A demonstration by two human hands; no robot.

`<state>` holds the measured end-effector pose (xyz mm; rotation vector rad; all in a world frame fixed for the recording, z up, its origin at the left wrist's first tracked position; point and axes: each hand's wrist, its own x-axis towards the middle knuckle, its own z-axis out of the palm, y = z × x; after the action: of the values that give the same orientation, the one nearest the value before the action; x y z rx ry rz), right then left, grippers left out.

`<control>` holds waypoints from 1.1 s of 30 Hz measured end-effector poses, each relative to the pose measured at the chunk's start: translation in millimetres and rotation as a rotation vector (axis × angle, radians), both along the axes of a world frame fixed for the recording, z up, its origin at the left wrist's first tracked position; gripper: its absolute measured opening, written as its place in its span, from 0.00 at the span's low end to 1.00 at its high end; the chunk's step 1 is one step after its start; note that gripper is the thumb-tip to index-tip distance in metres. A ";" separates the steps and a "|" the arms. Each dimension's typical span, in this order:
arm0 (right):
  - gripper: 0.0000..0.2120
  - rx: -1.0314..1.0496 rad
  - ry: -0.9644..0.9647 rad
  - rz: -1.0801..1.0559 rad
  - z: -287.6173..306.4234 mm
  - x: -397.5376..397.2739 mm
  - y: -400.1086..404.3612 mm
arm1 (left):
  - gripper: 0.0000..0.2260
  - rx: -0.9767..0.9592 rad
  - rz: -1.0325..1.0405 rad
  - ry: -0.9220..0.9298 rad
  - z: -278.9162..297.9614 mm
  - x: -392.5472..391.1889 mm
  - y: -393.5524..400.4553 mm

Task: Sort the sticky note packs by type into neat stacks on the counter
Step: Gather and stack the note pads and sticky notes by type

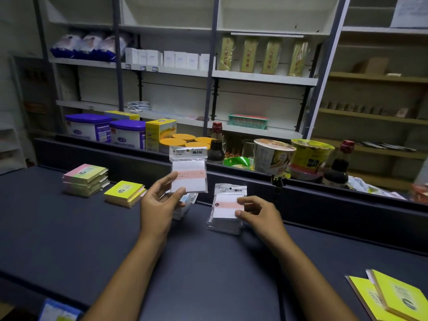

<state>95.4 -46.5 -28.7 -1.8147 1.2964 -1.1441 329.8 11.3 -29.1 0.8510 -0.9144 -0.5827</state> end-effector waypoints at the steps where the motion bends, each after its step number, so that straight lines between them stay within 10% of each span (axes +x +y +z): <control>1: 0.13 -0.016 0.048 -0.012 -1.2 -0.1 0.4 | 0.18 0.001 -0.006 -0.004 -0.7 -0.2 -0.2; 11: 0.13 -0.181 0.343 -0.053 2.6 -10.0 0.7 | 0.18 0.043 -0.051 -0.082 -6.0 -4.9 -2.0; 18: 0.17 -0.238 0.885 -0.127 12.9 -61.2 7.8 | 0.17 0.052 -0.063 -0.152 -8.4 -11.1 -4.5; 33: 0.17 -0.226 0.909 -0.148 6.1 -71.6 8.0 | 0.12 0.288 0.002 -0.659 -15.9 -54.5 -32.4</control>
<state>23.8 -38.5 -22.7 -2.5861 1.8602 -0.5184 275.3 -21.1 -45.0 1.3447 -1.4442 -0.4383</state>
